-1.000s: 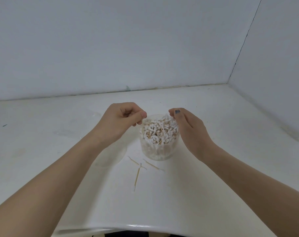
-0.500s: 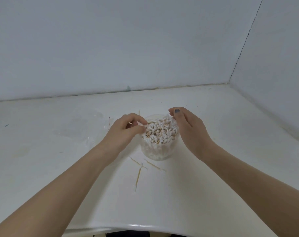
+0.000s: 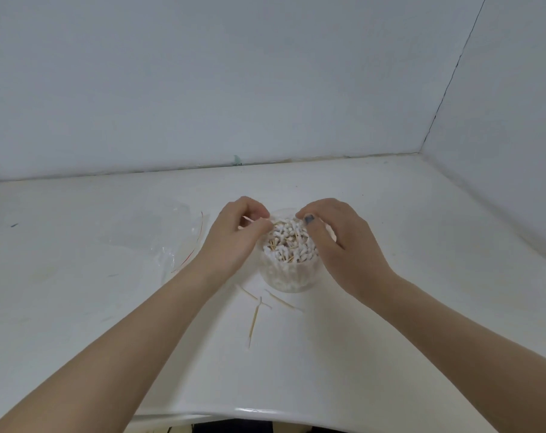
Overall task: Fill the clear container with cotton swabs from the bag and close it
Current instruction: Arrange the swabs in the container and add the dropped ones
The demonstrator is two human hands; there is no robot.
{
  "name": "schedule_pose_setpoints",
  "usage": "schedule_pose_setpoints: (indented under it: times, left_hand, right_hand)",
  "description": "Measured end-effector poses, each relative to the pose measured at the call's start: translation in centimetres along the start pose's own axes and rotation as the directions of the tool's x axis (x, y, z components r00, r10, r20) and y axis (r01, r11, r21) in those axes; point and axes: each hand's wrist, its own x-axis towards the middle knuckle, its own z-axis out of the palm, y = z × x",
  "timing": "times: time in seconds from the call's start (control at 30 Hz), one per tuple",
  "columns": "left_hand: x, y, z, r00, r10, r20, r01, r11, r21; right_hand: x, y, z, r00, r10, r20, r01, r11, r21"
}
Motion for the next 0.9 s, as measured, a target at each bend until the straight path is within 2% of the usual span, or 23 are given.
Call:
schedule_pose_setpoints:
  times: [0.07,0.13,0.2,0.27,0.4,0.57,0.9]
  left_hand:
    - [0.2,0.0,0.1,0.990,0.135,0.051,-0.143,0.968,0.205]
    - [0.3,0.2,0.2,0.986,0.139,0.095,-0.159,0.955,0.249]
    - [0.4,0.2,0.3,0.992,0.072,0.101,-0.090,0.979,0.184]
    - [0.3,0.2,0.3,0.994,0.020,0.111,-0.034,0.992,0.122]
    - [0.0,-0.3,0.9,0.995,0.009,0.095,-0.016,0.997,0.074]
    - [0.0,-0.4,1.4,0.997,-0.047,0.056,0.054,0.991,-0.120]
    - [0.3,-1.1,2.5,1.000,0.013,0.012,-0.013,1.000,0.006]
  right_hand:
    - [-0.3,0.1,0.0,0.995,-0.089,0.044,0.091,0.995,-0.040]
    - [-0.7,0.5,0.1,0.991,-0.125,0.048,0.127,0.991,-0.047]
    - [-1.0,0.9,0.0,0.997,-0.071,0.013,0.071,0.997,-0.002]
    - [-1.0,0.9,-0.2,0.998,0.054,-0.030,-0.051,0.994,0.101]
    - [-0.8,0.8,-0.4,0.950,0.311,0.009,-0.296,0.894,0.336]
    - [-0.5,0.7,0.0,0.935,0.352,0.048,-0.339,0.845,0.413]
    - [-0.4,0.2,0.7,0.913,0.407,0.031,-0.373,0.799,0.471]
